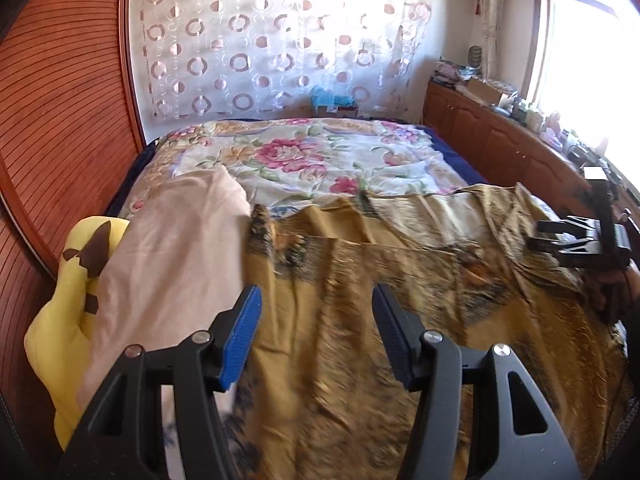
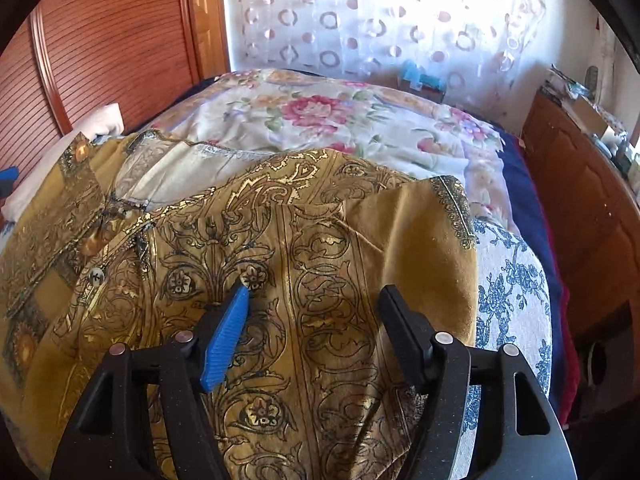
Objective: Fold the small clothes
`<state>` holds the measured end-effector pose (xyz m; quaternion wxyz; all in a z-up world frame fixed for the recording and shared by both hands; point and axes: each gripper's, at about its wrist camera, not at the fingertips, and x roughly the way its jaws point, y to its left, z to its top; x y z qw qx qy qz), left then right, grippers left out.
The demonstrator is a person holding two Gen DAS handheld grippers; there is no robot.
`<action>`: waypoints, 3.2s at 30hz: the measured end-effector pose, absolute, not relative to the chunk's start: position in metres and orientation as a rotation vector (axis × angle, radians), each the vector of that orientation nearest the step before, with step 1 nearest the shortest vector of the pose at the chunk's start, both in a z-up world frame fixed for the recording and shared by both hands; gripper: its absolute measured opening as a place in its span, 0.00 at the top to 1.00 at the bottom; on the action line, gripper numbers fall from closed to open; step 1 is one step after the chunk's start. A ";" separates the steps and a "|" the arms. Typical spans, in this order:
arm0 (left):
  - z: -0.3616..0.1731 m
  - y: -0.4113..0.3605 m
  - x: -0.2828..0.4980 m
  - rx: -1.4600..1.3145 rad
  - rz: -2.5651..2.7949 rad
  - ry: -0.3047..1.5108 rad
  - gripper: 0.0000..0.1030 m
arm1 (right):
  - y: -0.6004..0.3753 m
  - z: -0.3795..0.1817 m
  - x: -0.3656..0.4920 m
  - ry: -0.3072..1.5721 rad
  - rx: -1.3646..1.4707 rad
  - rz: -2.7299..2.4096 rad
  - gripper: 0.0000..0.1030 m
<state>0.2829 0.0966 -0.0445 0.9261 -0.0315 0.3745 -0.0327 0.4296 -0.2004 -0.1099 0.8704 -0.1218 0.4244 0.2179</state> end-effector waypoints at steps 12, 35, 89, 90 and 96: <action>-0.066 0.116 0.342 -0.086 -0.074 0.860 0.52 | -0.203 -0.111 0.432 0.901 -0.244 0.428 0.17; -0.086 0.114 0.366 -0.011 -0.052 0.910 0.83 | -0.204 -0.111 0.433 0.903 -0.242 0.427 0.16; -0.030 0.064 0.273 -0.070 -0.236 0.679 1.00 | -0.237 -0.072 0.474 0.866 -0.226 0.391 0.98; -0.025 0.064 0.268 -0.068 -0.234 0.670 1.00 | -0.237 -0.064 0.467 0.845 -0.216 0.396 0.98; 0.007 0.069 0.220 -0.062 -0.216 0.593 1.00 | -0.236 -0.022 0.416 0.752 -0.199 0.433 0.98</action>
